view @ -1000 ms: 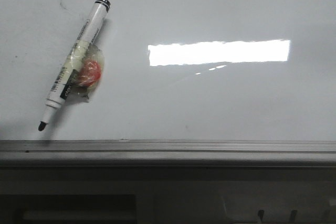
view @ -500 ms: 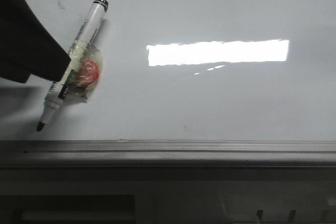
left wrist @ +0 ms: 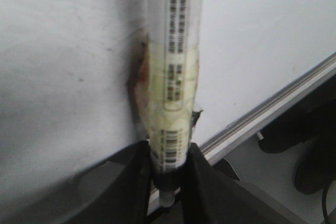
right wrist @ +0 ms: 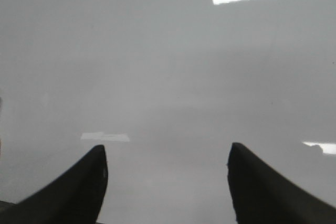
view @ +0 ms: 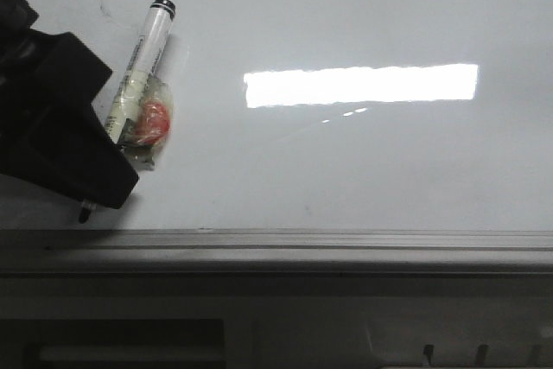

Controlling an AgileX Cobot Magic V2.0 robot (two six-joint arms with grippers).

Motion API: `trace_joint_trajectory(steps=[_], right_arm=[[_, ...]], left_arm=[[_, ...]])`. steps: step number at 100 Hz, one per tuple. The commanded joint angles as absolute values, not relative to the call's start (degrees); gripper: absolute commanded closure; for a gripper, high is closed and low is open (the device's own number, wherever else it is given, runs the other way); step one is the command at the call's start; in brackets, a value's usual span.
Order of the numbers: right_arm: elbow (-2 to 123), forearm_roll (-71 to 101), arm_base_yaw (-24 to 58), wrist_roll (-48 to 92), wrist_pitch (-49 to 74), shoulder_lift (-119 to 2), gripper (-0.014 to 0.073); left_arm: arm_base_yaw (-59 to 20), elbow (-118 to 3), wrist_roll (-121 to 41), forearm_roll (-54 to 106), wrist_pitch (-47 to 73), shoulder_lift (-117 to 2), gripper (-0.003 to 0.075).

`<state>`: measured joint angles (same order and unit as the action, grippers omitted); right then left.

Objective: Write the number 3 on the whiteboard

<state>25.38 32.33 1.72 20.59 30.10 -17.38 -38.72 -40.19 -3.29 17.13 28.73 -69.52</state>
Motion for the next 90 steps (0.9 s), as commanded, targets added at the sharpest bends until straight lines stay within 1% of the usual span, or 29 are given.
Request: trace_joint_trajectory(steps=[1, 7, 16, 25, 34, 43, 47, 54, 64, 90], right_arm=[[28.3, 33.6, 2.7, 21.4, 27.0, -18.4, 0.0154], [30.3, 33.6, 3.7, 23.4, 27.9, -18.4, 0.0154], [35.2, 34.3, 6.3, 31.2, 31.2, -19.8, 0.0154], [40.6, 35.3, 11.8, 39.0, 36.5, -23.4, 0.0154], [46.8, 35.3, 19.0, 44.8, 43.1, -29.0, 0.0154], [51.1, 35.1, 25.6, 46.8, 45.8, -34.9, 0.0153], [52.7, 34.6, 28.7, 46.9, 45.6, -36.8, 0.0153], [55.2, 33.3, 33.5, 48.1, 45.3, -40.7, 0.0153], [57.0, 33.0, 38.0, 48.9, 45.0, -44.9, 0.0153], [57.9, 33.1, 45.0, 48.9, 41.1, -50.2, 0.0153]], left_arm=[[-38.6, -42.2, -2.9, 14.3, 24.2, -69.5, 0.0741], [-38.6, -43.1, -3.3, 14.3, 24.6, -68.5, 0.0741], [-39.4, -45.3, -8.1, 14.3, 26.0, -66.0, 0.0741], [-42.5, -48.2, -19.1, 14.3, 27.6, -62.6, 0.0741], [-47.9, -51.1, -34.2, 14.3, 29.6, -59.6, 0.0741], [-53.2, -52.2, -47.5, 14.3, 30.8, -57.3, 0.0741], [-55.0, -52.2, -50.7, 14.3, 30.6, -56.9, 0.0741], [-57.7, -52.2, -52.6, 14.1, 30.6, -56.1, 0.0741], [-59.0, -52.2, -52.6, 14.2, 31.1, -56.2, 0.0741], [-59.3, -52.2, -52.6, 15.6, 31.2, -56.3, 0.0741]])
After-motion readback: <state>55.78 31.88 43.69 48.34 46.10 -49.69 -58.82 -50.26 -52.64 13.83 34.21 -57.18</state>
